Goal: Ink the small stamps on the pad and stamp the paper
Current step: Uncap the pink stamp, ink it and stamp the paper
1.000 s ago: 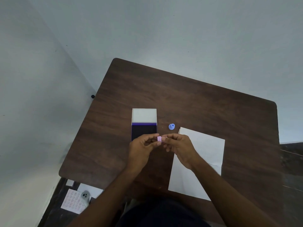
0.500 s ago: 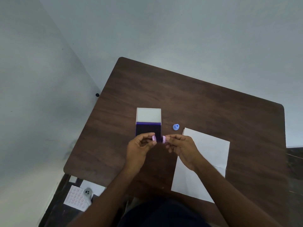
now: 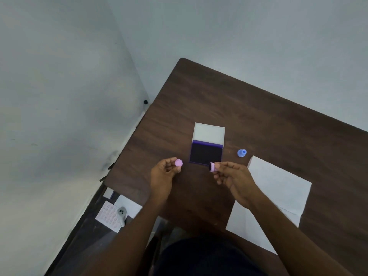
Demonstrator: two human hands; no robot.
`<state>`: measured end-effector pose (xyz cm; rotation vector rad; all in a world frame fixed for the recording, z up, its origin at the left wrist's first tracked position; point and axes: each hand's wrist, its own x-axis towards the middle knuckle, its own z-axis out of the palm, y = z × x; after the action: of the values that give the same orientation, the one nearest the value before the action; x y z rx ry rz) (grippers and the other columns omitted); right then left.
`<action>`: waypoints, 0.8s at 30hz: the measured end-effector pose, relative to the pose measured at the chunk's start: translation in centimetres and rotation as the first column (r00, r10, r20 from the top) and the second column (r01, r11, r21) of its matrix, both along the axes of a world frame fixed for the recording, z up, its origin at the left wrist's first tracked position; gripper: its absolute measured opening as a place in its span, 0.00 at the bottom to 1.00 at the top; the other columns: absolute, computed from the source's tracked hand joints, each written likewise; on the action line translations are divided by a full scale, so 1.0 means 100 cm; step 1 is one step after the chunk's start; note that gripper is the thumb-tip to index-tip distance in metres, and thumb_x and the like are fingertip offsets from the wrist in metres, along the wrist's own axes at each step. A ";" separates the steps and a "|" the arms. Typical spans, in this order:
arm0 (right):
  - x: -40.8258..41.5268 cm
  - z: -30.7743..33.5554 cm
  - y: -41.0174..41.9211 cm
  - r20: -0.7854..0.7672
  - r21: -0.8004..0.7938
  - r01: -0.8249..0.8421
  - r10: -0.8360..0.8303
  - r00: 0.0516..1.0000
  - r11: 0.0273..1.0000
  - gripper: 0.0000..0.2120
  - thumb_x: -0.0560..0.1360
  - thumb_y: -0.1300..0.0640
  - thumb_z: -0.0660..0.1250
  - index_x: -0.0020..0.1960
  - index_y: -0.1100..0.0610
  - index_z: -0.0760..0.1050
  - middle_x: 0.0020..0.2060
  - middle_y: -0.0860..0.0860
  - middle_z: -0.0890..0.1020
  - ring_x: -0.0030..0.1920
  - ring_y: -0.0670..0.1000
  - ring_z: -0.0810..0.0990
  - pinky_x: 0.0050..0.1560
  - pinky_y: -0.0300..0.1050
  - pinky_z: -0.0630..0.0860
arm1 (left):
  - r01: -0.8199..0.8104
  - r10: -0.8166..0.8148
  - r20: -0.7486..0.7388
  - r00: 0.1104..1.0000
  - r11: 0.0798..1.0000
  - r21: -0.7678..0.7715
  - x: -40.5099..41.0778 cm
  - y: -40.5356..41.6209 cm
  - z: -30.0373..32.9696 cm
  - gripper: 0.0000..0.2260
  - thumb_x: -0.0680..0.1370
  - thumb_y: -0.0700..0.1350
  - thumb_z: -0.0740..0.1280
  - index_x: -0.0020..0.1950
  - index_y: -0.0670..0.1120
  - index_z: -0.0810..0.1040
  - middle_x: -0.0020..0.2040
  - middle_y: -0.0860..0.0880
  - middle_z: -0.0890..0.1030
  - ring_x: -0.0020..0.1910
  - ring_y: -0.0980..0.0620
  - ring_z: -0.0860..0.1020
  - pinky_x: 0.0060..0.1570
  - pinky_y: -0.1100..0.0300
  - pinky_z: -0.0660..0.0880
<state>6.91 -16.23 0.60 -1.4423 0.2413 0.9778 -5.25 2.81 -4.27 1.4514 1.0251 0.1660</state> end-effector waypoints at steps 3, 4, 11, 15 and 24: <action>-0.002 0.001 0.009 -0.008 -0.007 0.026 -0.026 1.000 1.000 0.07 0.75 0.61 0.69 0.49 0.63 0.82 0.38 0.59 0.83 0.35 0.53 0.81 0.34 0.42 0.78 | 0.049 -0.040 -0.093 0.995 0.995 0.087 -0.007 0.006 -0.012 0.12 0.71 0.44 0.75 0.53 0.51 0.81 0.46 0.54 0.85 0.44 0.61 0.82 0.48 0.66 0.78; -0.002 0.002 0.011 -0.010 -0.016 0.036 -0.036 0.999 0.999 0.08 0.75 0.61 0.69 0.50 0.64 0.82 0.38 0.59 0.83 0.35 0.53 0.80 0.34 0.42 0.78 | 0.081 -0.065 -0.122 0.990 0.987 0.135 -0.008 0.007 -0.015 0.11 0.71 0.46 0.74 0.53 0.52 0.81 0.46 0.56 0.84 0.44 0.61 0.81 0.48 0.67 0.78; -0.004 0.004 0.020 -0.059 -0.023 0.089 -0.090 0.994 0.996 0.10 0.76 0.63 0.67 0.53 0.67 0.79 0.40 0.61 0.82 0.35 0.54 0.79 0.36 0.43 0.76 | 0.252 -0.149 -0.240 0.959 0.835 0.490 -0.008 0.012 -0.026 0.11 0.73 0.51 0.72 0.54 0.53 0.81 0.51 0.57 0.77 0.52 0.58 0.69 0.48 0.72 0.65; -0.002 0.005 0.020 -0.081 -0.018 0.094 -0.095 0.992 0.995 0.10 0.76 0.62 0.67 0.53 0.67 0.79 0.40 0.60 0.82 0.35 0.53 0.80 0.35 0.43 0.77 | 0.229 -0.131 -0.226 0.965 0.842 0.488 -0.005 0.013 -0.029 0.12 0.73 0.51 0.72 0.56 0.53 0.80 0.51 0.55 0.79 0.51 0.57 0.71 0.49 0.65 0.69; 0.001 0.008 0.017 -0.212 0.085 0.099 -0.079 0.974 0.991 0.09 0.76 0.59 0.67 0.50 0.61 0.83 0.41 0.57 0.83 0.40 0.52 0.81 0.43 0.45 0.77 | 0.118 -0.070 -0.119 0.990 0.879 0.462 0.004 0.004 -0.007 0.12 0.72 0.51 0.73 0.55 0.56 0.80 0.50 0.60 0.79 0.51 0.59 0.75 0.51 0.65 0.74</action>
<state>7.05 -14.56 1.41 -1.2321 0.4045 1.0531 -4.86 3.22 -4.96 1.9641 1.0350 0.2889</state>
